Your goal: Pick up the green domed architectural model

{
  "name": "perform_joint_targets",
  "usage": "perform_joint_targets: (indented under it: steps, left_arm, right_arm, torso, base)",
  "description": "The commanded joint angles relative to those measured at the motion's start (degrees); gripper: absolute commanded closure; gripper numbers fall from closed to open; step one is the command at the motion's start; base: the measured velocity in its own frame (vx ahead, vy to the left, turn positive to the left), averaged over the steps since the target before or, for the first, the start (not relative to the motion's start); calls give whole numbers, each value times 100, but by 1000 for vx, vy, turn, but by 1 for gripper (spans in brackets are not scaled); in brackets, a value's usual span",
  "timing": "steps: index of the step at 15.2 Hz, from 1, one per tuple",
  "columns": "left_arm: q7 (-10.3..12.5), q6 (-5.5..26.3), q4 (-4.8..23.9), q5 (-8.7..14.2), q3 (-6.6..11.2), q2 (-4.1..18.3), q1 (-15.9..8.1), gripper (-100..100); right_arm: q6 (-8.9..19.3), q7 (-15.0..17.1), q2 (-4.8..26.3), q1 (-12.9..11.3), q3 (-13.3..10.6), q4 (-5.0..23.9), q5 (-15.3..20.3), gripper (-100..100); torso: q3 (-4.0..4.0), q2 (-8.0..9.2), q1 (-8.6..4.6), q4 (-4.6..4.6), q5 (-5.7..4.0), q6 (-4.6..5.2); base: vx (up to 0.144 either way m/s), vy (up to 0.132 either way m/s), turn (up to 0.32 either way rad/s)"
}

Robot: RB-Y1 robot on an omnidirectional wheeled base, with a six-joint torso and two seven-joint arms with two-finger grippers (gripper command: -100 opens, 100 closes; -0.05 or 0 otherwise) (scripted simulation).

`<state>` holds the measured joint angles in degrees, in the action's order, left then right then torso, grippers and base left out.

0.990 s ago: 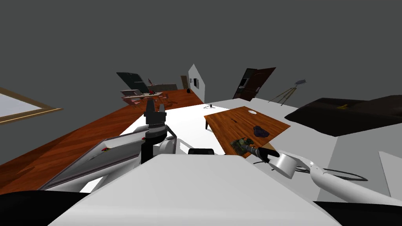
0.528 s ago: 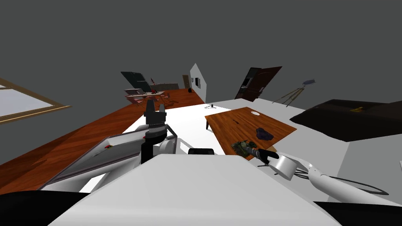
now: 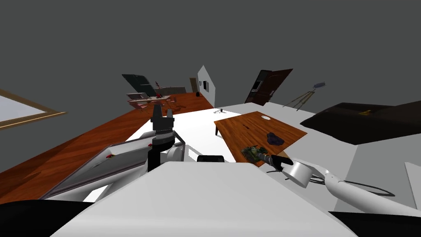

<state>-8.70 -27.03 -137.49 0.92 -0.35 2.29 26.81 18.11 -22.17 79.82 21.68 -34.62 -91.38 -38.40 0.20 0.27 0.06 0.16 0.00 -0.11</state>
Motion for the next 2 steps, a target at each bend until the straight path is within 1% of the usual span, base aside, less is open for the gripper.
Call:
perform_joint_targets:
  steps: [1, 2]
  left_arm:
    - [0, 0, 0, 0, 0, 0, 0, 0]
    - [0, 0, 0, 0, 0, 0, 0, 0]
  right_arm:
    - [44, 27, 138, 39, 53, -158, -35, 100]
    - [16, 6, 65, 21, 23, -75, -17, 100]
  torso:
    - [0, 0, 0, 0, 0, 0]
    - [2, 1, 5, 2, 5, 0]
  base:
    - [-18, 27, -42]
    - [-9, 16, -14]
